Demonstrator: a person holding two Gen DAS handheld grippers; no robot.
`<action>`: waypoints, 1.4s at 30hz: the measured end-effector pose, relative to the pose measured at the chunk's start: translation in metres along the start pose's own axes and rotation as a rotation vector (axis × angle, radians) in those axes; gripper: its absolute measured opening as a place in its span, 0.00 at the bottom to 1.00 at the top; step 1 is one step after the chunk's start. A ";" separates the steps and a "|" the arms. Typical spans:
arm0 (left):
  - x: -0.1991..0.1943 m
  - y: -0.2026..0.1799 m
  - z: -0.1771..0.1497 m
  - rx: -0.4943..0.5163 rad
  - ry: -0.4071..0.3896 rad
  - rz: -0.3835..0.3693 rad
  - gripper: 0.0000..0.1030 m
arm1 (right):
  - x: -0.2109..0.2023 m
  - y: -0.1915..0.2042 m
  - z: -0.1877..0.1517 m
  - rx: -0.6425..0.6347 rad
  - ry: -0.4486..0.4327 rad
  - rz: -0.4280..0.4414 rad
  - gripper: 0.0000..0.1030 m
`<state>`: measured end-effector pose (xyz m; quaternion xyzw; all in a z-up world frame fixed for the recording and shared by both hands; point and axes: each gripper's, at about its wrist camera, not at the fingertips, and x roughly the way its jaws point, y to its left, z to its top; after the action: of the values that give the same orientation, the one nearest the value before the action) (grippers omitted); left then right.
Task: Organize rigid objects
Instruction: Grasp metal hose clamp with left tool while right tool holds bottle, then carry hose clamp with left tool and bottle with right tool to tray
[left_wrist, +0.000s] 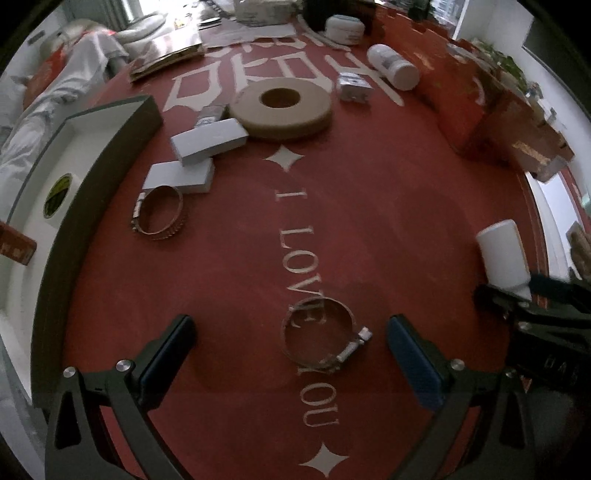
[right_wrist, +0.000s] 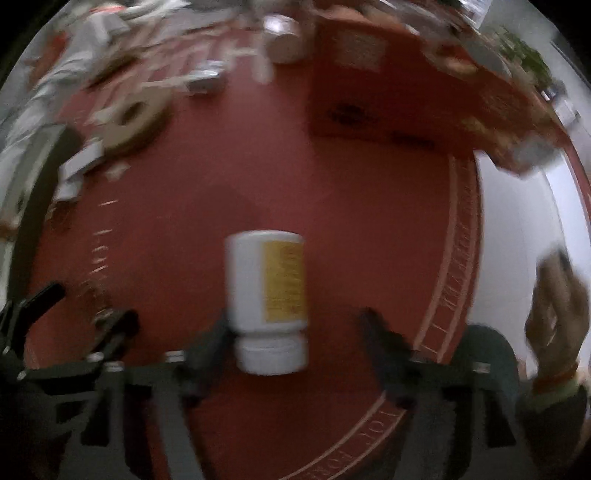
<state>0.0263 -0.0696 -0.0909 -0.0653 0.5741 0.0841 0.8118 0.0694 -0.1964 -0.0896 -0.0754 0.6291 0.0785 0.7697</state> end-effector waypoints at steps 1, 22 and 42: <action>-0.001 0.004 -0.005 -0.002 0.004 0.003 1.00 | 0.000 -0.019 -0.005 0.051 0.026 0.015 1.00; -0.027 0.013 0.007 0.123 0.063 -0.035 0.47 | -0.021 0.023 -0.020 -0.162 -0.006 0.108 0.33; -0.092 0.094 -0.020 -0.183 -0.113 0.080 0.47 | -0.065 0.084 -0.048 -0.227 -0.046 0.251 0.33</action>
<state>-0.0421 0.0125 -0.0113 -0.1114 0.5195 0.1721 0.8295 -0.0072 -0.1262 -0.0371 -0.0807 0.6031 0.2463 0.7544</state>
